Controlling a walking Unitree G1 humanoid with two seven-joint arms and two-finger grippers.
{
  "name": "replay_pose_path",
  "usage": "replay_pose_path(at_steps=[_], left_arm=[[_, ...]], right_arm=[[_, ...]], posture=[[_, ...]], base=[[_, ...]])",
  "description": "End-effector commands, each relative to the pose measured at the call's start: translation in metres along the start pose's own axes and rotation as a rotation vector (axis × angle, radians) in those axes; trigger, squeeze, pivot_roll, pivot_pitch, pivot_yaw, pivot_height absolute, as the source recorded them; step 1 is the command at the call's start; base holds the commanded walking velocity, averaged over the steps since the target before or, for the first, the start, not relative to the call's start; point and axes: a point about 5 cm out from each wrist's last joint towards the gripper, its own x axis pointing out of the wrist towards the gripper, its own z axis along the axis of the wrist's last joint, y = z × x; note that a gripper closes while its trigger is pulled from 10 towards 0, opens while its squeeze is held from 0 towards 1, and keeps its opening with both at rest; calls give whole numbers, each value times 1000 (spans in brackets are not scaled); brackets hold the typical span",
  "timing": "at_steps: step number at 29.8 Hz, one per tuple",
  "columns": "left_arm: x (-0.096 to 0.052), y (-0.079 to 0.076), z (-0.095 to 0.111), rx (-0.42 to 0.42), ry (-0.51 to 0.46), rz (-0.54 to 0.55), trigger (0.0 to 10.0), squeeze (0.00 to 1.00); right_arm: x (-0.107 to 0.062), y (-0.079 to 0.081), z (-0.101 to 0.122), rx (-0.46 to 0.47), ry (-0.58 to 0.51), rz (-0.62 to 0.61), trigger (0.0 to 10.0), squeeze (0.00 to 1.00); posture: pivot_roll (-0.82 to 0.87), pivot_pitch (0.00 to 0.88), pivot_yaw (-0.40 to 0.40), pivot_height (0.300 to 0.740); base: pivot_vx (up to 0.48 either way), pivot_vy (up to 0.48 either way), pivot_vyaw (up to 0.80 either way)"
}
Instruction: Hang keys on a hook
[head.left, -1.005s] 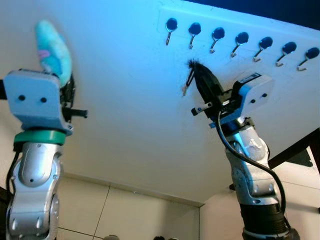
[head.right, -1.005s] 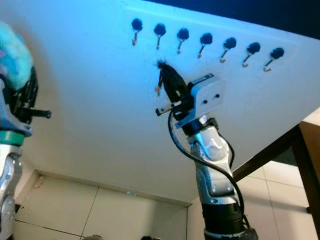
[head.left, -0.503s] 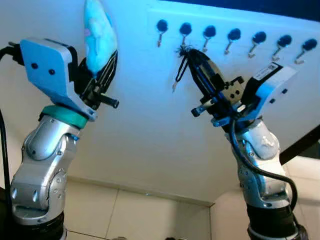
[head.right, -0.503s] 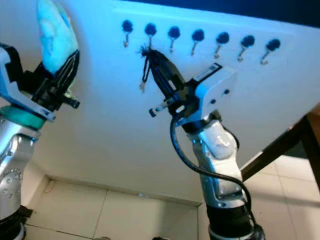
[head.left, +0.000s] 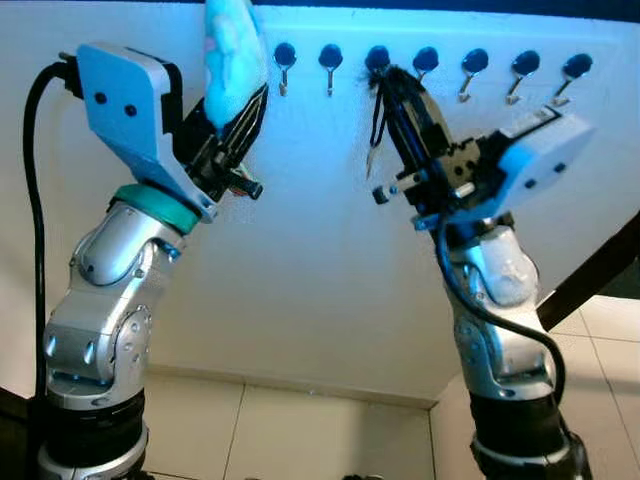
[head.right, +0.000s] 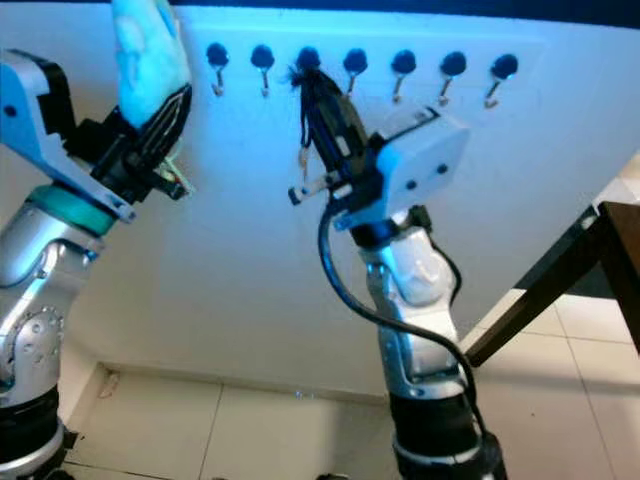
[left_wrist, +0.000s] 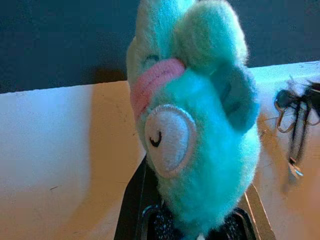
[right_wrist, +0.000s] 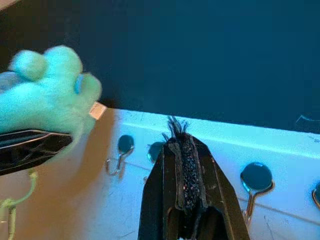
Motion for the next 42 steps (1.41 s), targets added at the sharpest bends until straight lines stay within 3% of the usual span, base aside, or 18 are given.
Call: replay_pose_path(at_steps=[1, 24, 42], left_arm=[[-2, 1, -1, -5, 8, 10, 10000, 0], [-8, -2, -4, -21, -2, 58, 10000, 0], [-11, -2, -4, -21, 1, 72, 10000, 0]], right_arm=[[3, 2, -2, -7, -2, 10, 10000, 0], [29, 7, -22, -69, 25, 79, 10000, 0], [33, 5, -25, -92, 20, 72, 10000, 0]], posture=[[74, 0, 100, 740], [90, 0, 33, 740], [96, 3, 34, 740]], base=[[0, 0, 0], [0, 0, 0], [0, 0, 0]])
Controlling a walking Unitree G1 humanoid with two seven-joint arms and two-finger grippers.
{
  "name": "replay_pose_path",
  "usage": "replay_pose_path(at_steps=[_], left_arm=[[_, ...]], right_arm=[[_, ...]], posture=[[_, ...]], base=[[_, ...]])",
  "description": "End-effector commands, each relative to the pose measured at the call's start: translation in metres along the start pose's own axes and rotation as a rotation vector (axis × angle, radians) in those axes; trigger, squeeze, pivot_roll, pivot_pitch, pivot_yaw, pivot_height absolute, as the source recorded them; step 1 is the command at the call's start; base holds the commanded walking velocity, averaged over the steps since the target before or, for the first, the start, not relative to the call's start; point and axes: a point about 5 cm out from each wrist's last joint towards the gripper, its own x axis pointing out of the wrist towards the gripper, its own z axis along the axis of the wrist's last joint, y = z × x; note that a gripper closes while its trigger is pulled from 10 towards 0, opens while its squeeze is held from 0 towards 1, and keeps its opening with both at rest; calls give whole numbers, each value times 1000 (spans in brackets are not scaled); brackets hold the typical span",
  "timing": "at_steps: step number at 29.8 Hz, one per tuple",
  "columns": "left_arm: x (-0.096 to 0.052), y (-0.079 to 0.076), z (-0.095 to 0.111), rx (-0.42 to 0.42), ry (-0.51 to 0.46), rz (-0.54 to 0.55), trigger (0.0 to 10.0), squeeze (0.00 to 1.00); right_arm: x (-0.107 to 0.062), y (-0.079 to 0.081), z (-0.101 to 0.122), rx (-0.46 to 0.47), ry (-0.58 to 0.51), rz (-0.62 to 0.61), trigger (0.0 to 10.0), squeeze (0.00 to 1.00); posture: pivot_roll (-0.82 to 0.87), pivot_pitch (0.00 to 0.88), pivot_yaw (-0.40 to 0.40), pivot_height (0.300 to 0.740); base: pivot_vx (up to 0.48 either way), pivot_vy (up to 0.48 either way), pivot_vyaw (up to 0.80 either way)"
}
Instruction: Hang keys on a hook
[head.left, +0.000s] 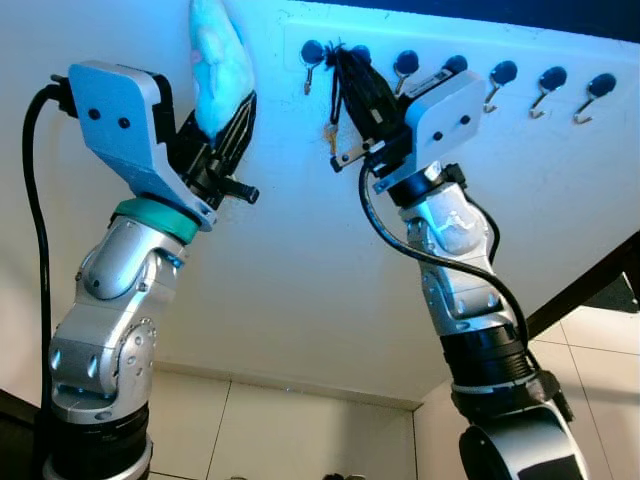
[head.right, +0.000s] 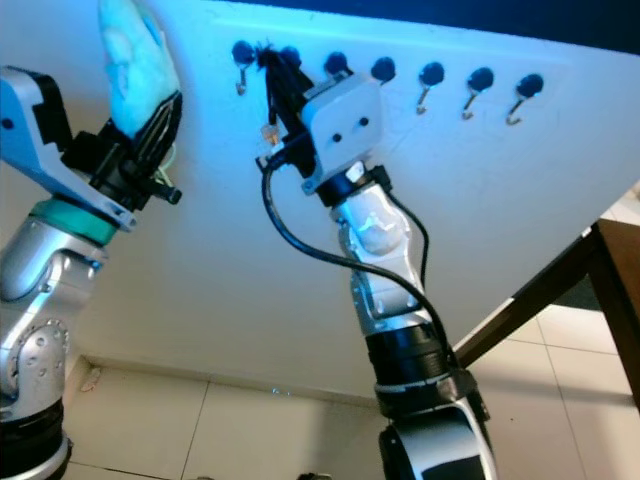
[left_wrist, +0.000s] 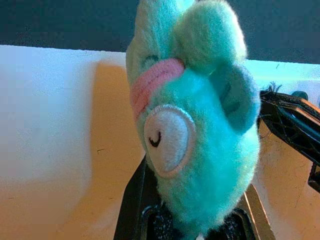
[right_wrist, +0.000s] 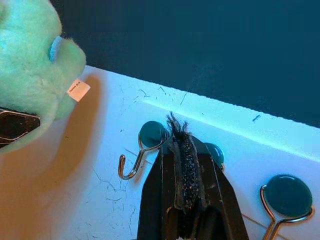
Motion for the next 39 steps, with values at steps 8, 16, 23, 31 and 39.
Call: replay_pose_path(at_steps=[8, 16, 23, 31, 39], left_arm=[[-2, -3, 2, 3, -8, -16, 10000, 0], [-1, -3, 1, 2, -5, -22, 10000, 0], [0, -3, 1, 2, -1, -26, 10000, 0], [1, -3, 1, 3, 1, -25, 10000, 0], [0, -3, 1, 3, 2, -23, 10000, 0]], right_arm=[[-4, -2, 14, -15, -55, -20, 10000, 0], [-9, -1, 11, -13, -37, -34, 10000, 0], [-12, -1, 8, -13, -17, -43, 10000, 0], [-12, -1, 6, -10, -9, -44, 10000, 0], [-14, -2, 6, -10, -1, -52, 10000, 0]], posture=[[82, 5, 49, 740], [78, 8, 57, 740], [80, 8, 60, 740], [80, 8, 60, 740], [82, 12, 60, 740]], base=[[0, 0, 0], [0, 0, 0], [0, 0, 0], [0, 0, 0], [0, 0, 0]])
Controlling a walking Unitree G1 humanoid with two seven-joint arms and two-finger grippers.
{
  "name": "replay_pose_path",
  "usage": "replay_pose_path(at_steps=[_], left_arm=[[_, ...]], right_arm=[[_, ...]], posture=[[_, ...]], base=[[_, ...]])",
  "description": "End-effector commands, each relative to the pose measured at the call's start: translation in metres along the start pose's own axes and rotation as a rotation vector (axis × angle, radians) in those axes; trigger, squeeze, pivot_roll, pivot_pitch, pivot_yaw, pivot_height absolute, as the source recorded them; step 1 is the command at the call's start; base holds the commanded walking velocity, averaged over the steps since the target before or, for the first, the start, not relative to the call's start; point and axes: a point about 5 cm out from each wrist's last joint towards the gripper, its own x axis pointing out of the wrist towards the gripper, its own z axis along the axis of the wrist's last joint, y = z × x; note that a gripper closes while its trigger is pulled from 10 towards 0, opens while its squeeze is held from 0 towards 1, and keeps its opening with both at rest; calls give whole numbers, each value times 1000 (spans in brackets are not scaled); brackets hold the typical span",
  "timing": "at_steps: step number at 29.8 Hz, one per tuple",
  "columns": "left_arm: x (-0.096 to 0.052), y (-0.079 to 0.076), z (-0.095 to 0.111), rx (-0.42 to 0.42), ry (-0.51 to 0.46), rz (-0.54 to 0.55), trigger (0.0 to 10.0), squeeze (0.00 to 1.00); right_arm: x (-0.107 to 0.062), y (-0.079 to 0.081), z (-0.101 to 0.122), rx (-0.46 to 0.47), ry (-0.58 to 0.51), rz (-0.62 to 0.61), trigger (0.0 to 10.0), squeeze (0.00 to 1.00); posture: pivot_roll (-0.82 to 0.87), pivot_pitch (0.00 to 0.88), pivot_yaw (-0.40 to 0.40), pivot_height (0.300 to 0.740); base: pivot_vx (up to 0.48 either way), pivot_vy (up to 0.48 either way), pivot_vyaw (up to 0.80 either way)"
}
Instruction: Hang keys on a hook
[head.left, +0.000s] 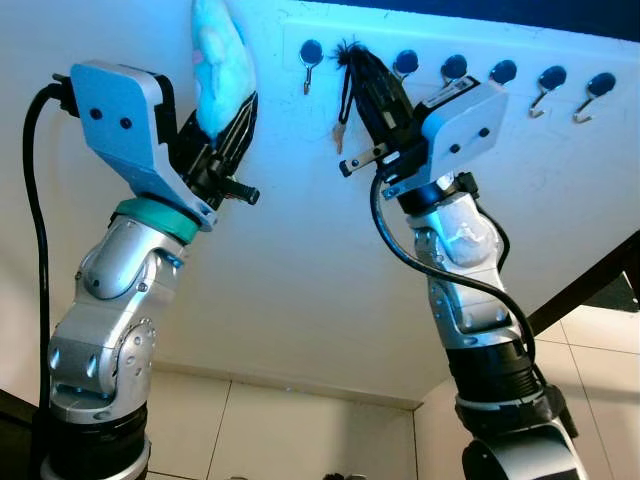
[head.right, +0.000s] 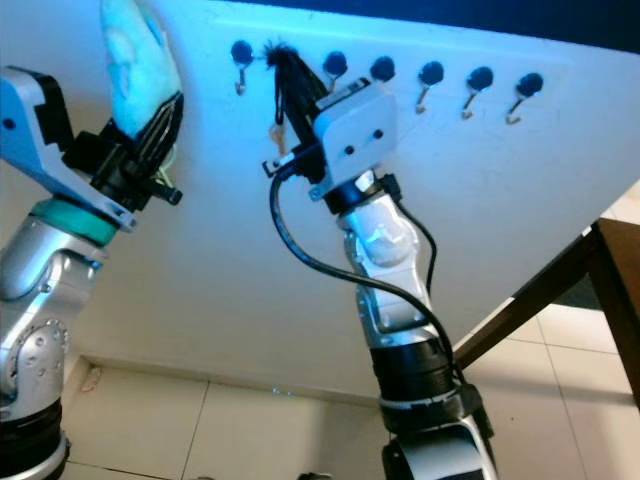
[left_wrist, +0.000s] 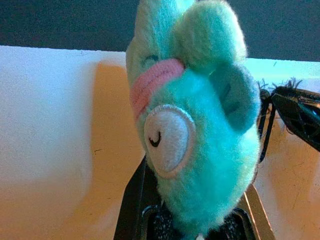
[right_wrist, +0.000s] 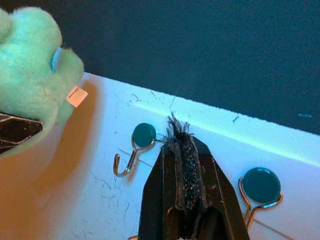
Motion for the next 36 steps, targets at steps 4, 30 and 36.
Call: replay_pose_path(at_steps=[4, 30, 36], left_arm=[[0, -2, 0, -3, -1, -15, 10000, 0], [0, -1, -1, 5, 4, -14, 10000, 0], [1, -1, -1, 3, 5, -18, 10000, 0]], right_arm=[[-4, -1, -1, 3, 13, -16, 10000, 0], [-29, -6, -3, 6, 80, -73, 10000, 0], [-40, -10, -9, -11, 125, -83, 10000, 0]], posture=[[82, 12, 62, 740], [75, 18, 67, 740], [68, 18, 71, 740]], base=[[0, 0, 0], [0, 0, 0], [0, 0, 0]])
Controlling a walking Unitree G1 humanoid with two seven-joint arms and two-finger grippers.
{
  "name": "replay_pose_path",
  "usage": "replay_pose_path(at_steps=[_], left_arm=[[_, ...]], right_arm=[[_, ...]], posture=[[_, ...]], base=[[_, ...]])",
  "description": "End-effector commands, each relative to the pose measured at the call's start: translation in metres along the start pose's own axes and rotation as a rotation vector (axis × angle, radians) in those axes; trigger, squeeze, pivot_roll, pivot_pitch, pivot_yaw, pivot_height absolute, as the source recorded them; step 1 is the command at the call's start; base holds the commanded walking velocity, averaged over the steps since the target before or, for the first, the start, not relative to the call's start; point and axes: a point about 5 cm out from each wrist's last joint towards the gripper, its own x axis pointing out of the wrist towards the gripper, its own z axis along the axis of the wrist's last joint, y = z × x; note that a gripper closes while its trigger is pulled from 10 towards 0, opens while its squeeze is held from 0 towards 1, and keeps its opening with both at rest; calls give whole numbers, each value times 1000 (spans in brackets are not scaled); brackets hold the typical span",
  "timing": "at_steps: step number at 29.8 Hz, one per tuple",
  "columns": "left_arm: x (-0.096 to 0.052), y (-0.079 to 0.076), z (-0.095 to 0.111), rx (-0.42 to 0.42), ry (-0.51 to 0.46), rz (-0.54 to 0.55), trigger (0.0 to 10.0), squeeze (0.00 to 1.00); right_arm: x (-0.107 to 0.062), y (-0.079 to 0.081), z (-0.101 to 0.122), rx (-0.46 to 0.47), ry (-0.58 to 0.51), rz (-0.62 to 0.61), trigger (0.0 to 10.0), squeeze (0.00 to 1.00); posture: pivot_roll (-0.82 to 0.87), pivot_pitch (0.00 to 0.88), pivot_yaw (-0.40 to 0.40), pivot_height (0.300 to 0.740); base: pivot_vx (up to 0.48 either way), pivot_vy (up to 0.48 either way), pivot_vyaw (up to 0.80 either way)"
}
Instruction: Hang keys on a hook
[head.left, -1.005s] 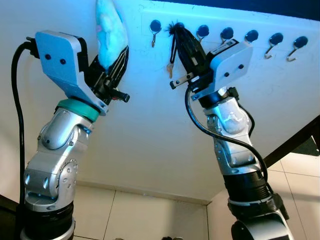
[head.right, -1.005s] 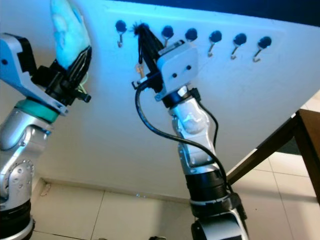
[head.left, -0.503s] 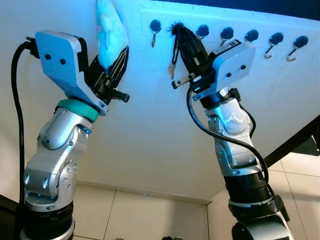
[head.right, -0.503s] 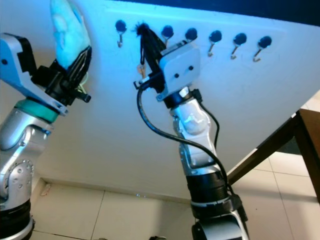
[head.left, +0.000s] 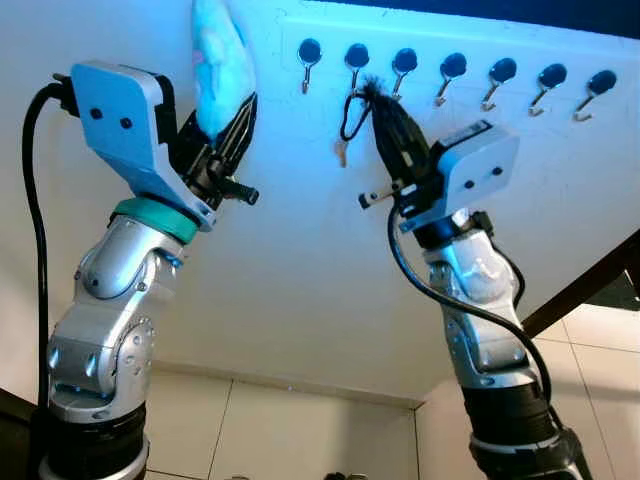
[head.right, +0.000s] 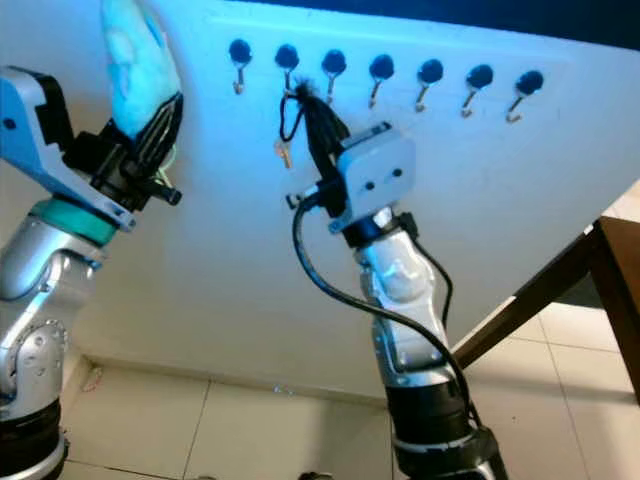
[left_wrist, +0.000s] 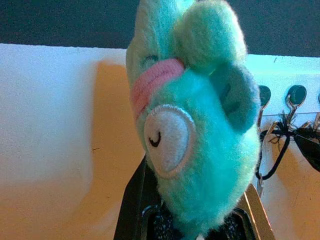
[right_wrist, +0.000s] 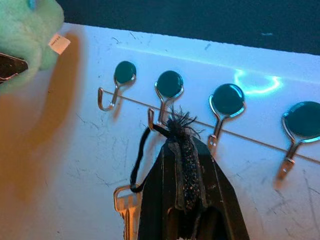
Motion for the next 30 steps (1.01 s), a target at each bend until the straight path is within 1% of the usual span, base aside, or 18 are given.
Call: replay_pose_path(at_steps=[1, 6, 14, 15, 19, 24, 30], left_arm=[[1, -2, 0, -1, -3, -17, 10000, 0], [2, -2, 0, -2, -2, -21, 10000, 0], [0, -2, 0, 3, 1, -13, 10000, 0], [-1, -2, -1, 3, 4, -10, 10000, 0], [-1, -2, -1, 3, 6, -10, 10000, 0], [-1, -1, 0, 5, 6, -4, 10000, 0], [-1, -2, -1, 4, 9, -4, 10000, 0]], right_arm=[[-3, -4, 1, -11, 3, -18, 10000, 0], [-8, -5, -4, -25, 38, -21, 10000, 0], [-6, -8, -9, -48, 68, -42, 10000, 0], [-2, -9, -10, -52, 73, -49, 10000, 0], [1, -8, -11, -54, 76, -48, 10000, 0], [0, -6, -18, -73, 117, -33, 10000, 0], [1, -3, -18, -57, 110, -25, 10000, 0]], posture=[[68, 18, 71, 740], [68, 20, 73, 740], [73, 21, 72, 740], [80, 27, 71, 740], [80, 27, 71, 740], [88, 31, 68, 740], [89, 33, 70, 740]], base=[[0, 0, 0], [0, 0, 0], [0, 0, 0], [0, 0, 0], [0, 0, 0], [0, 0, 0], [0, 0, 0]])
